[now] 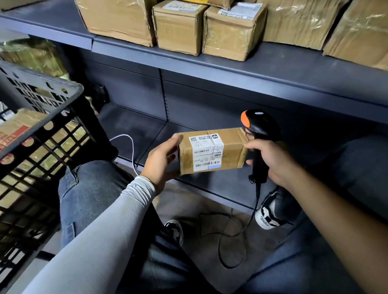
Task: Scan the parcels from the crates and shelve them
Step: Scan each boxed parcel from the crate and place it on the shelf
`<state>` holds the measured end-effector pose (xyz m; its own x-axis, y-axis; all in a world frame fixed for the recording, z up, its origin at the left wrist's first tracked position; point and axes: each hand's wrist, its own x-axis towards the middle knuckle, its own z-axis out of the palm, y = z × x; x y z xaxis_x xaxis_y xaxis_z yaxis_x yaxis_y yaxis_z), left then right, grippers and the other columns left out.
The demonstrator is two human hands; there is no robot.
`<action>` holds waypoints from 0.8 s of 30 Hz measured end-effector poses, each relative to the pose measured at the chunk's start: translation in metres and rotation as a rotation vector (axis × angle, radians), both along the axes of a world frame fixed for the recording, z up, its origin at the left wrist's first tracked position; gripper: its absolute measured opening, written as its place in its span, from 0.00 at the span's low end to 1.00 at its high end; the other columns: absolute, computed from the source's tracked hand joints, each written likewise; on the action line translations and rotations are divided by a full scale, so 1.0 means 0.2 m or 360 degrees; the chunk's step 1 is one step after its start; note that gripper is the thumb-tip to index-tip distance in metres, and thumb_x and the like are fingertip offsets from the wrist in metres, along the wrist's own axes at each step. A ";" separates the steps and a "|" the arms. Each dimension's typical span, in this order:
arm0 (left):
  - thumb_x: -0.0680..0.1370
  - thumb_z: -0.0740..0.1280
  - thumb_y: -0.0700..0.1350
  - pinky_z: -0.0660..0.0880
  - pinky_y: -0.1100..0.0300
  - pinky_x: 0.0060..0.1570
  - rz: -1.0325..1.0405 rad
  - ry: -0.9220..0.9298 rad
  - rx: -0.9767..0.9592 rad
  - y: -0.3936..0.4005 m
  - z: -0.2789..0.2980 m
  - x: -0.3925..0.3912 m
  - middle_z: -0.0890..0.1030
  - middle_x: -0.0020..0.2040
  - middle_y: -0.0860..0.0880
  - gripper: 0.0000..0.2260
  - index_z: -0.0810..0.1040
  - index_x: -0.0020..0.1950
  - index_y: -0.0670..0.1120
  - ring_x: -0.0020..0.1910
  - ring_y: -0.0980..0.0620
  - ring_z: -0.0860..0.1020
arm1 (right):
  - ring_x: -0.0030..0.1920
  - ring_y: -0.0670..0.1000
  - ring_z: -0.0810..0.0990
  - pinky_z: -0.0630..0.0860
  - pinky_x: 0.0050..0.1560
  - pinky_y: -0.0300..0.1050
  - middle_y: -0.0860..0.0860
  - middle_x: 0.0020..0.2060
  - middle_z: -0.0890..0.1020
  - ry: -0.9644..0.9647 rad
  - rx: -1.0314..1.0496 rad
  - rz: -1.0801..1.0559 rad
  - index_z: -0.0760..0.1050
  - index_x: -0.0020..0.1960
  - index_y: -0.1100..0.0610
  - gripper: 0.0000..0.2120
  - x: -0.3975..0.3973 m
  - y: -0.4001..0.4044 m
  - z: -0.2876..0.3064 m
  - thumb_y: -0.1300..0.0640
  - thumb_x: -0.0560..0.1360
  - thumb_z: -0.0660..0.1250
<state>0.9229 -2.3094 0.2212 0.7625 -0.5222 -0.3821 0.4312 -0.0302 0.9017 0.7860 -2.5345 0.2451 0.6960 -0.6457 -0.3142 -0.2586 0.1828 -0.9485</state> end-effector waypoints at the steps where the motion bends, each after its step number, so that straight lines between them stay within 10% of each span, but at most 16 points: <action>1: 0.78 0.72 0.57 0.80 0.52 0.47 0.0001 -0.0023 -0.0022 0.00 0.00 0.00 0.85 0.57 0.56 0.14 0.85 0.60 0.53 0.58 0.57 0.82 | 0.46 0.49 0.84 0.80 0.43 0.48 0.44 0.43 0.87 0.0006 0.0011 -0.0012 0.85 0.48 0.51 0.08 0.00 0.00 0.00 0.63 0.74 0.72; 6: 0.78 0.74 0.38 0.82 0.54 0.42 0.0082 -0.0158 -0.0118 -0.02 -0.02 -0.02 0.86 0.56 0.48 0.19 0.79 0.69 0.46 0.51 0.55 0.85 | 0.46 0.47 0.84 0.80 0.42 0.47 0.44 0.45 0.87 -0.0023 0.0087 -0.0028 0.85 0.48 0.50 0.11 0.00 0.02 0.04 0.57 0.66 0.73; 16: 0.78 0.75 0.48 0.82 0.34 0.49 0.0167 0.0079 -0.0105 0.02 -0.04 0.09 0.85 0.60 0.46 0.22 0.76 0.70 0.49 0.57 0.44 0.84 | 0.40 0.51 0.79 0.77 0.45 0.50 0.51 0.43 0.82 0.0236 -0.0338 -0.0044 0.82 0.51 0.60 0.06 -0.04 0.06 0.07 0.63 0.74 0.74; 24: 0.76 0.77 0.48 0.82 0.36 0.45 0.0343 0.0197 -0.0063 0.03 -0.07 0.15 0.85 0.57 0.45 0.25 0.75 0.71 0.48 0.63 0.39 0.82 | 0.38 0.47 0.85 0.77 0.39 0.44 0.49 0.44 0.86 0.0315 -0.0062 0.0444 0.82 0.55 0.51 0.11 -0.08 0.19 0.12 0.62 0.74 0.75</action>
